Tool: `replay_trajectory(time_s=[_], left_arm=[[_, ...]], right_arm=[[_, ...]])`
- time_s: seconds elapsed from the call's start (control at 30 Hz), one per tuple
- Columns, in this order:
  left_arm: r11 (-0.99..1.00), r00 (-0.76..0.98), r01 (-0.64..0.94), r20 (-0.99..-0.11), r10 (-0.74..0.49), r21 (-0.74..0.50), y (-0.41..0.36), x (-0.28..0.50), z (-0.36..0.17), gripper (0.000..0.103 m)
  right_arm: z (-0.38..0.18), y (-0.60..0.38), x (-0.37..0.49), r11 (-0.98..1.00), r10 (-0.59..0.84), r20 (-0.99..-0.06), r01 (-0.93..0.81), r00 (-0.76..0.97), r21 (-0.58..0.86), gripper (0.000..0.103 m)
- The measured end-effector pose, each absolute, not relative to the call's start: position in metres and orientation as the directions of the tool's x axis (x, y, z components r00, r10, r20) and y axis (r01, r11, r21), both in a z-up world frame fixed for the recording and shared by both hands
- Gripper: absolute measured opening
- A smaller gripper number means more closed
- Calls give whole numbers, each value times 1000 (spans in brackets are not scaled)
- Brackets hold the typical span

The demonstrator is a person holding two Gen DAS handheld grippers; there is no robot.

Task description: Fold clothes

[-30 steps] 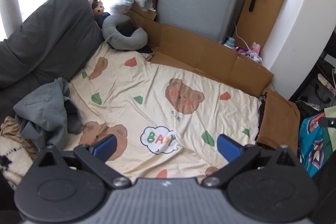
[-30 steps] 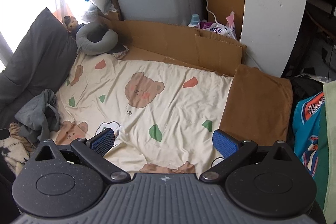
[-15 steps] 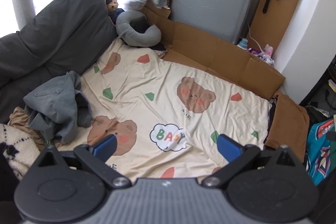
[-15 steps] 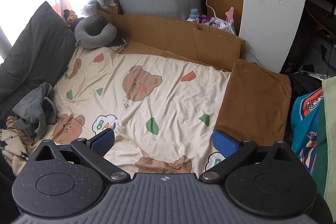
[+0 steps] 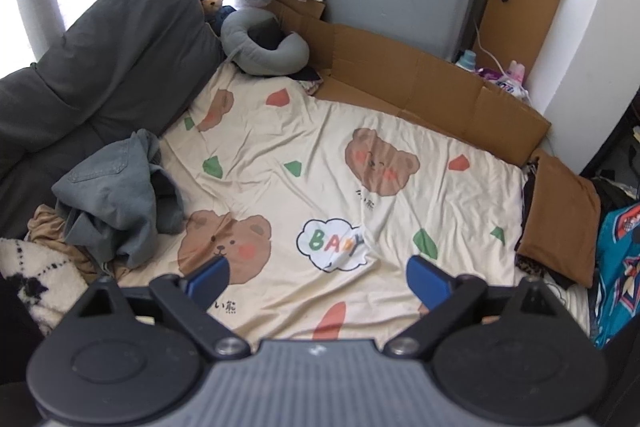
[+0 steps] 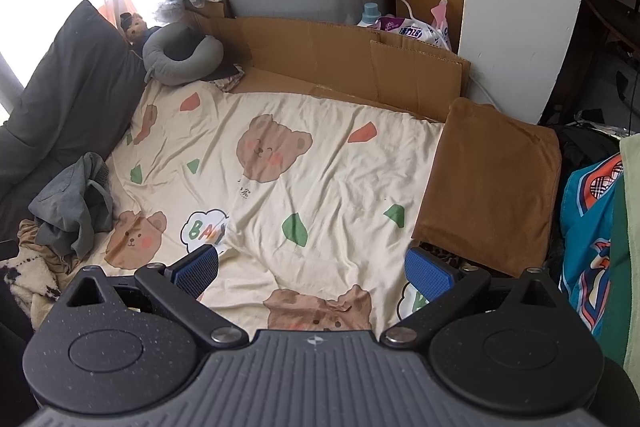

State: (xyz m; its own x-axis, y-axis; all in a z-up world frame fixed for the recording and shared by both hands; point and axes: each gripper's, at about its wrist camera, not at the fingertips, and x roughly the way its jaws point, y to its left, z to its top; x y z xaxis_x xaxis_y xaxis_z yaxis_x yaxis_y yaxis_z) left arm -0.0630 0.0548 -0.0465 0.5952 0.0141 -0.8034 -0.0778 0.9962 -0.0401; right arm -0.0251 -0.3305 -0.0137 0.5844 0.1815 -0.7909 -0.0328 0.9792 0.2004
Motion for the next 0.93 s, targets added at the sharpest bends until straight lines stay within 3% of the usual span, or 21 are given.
replay_trajectory(time_s=[0.93], left_arm=[[996, 585, -66, -811, -11, -60, 51, -61, -43, 98]], right_arm=[[-13, -333, -29, 976, 192, -791, -33, 581, 213, 102]])
